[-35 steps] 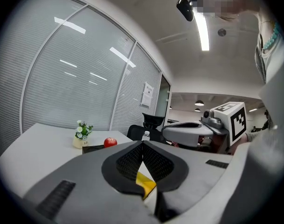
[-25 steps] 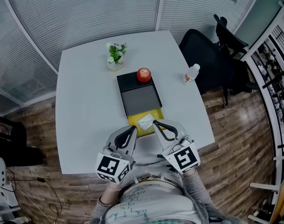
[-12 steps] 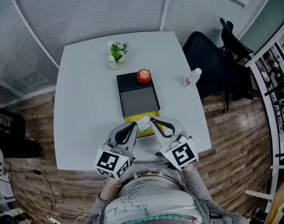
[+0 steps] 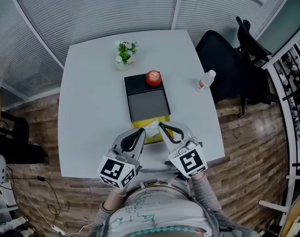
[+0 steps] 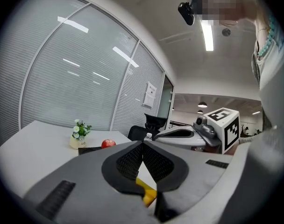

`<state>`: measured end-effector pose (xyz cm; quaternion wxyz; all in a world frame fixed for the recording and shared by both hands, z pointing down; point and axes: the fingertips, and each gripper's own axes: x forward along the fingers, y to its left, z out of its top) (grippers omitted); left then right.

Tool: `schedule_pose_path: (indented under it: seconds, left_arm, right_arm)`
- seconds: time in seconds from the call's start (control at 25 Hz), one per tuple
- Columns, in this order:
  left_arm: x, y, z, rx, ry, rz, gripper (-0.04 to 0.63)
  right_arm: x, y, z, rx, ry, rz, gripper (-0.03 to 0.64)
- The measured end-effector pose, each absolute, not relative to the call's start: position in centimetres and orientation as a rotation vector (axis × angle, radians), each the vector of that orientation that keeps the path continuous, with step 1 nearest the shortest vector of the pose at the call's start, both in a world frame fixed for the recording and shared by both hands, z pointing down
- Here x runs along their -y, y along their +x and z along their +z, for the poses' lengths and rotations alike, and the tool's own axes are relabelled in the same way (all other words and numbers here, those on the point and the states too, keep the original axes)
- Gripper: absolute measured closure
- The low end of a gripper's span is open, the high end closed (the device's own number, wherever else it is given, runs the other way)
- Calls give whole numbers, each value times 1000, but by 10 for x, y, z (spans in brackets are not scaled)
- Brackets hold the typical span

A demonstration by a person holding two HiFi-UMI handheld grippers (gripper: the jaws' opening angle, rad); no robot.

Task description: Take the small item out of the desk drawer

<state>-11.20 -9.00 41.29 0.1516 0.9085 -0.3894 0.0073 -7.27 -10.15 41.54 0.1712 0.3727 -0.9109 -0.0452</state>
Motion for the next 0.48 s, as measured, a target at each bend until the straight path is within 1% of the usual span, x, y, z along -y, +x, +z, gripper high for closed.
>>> schedule_pose_path:
  seconds: [0.36,0.4,0.44,0.48]
  left_arm:
    - [89,-123,418,1109,2587,21,597]
    - [90,-124,418,1109,2585,23,597]
    - [90,-125,419,1109,2582,24,597]
    - [91,-126,420,1108,2579,24,597]
  right_arm:
    - [106,-80,463,2471,892,-198,614]
    - [107,-81,469,2456,873,-199,610]
    - [108,-82,475,2440,854,-199,587]
    - [110,-83,481,2425,833,-198,580]
